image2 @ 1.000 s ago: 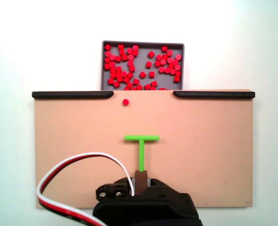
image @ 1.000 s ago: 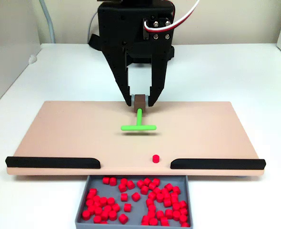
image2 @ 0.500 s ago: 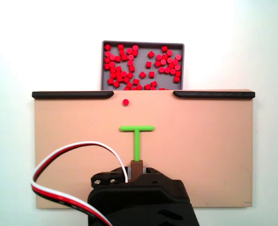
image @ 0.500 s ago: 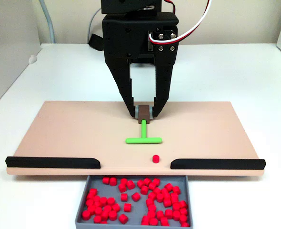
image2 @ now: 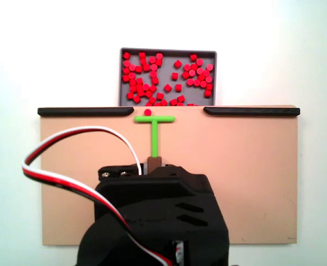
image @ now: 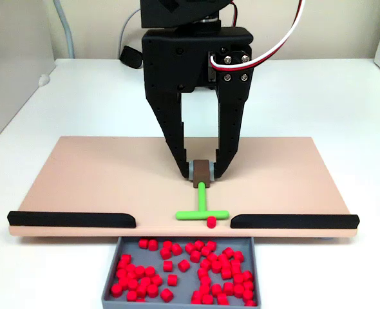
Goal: Push granules from bottom to the grey container
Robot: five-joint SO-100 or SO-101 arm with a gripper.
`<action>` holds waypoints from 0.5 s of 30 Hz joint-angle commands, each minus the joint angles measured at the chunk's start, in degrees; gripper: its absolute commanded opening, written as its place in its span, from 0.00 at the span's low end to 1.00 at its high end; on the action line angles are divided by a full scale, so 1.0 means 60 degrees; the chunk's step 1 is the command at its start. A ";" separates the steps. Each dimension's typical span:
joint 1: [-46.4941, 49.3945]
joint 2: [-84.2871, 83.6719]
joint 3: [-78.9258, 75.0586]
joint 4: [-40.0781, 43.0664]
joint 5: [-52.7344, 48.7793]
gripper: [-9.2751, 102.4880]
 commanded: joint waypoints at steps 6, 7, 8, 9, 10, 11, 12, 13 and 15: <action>0.0498 -0.1890 -0.2036 -0.0044 -0.0176 0.08; 0.0557 -0.1919 -0.2153 0.0000 -0.0293 0.08; 0.0586 -0.1875 -0.2153 0.0015 -0.0396 0.08; 0.0630 -0.1802 -0.2153 0.0029 -0.0498 0.08; 0.0645 -0.1772 -0.2153 0.0044 -0.0542 0.08; 0.0659 -0.1729 -0.2153 0.0044 -0.0571 0.08; 0.0674 -0.1699 -0.2153 0.0044 -0.0615 0.08; 0.0674 -0.1641 -0.2153 0.0044 -0.0659 0.08; 0.0674 -0.1450 -0.2153 0.0059 -0.0674 0.08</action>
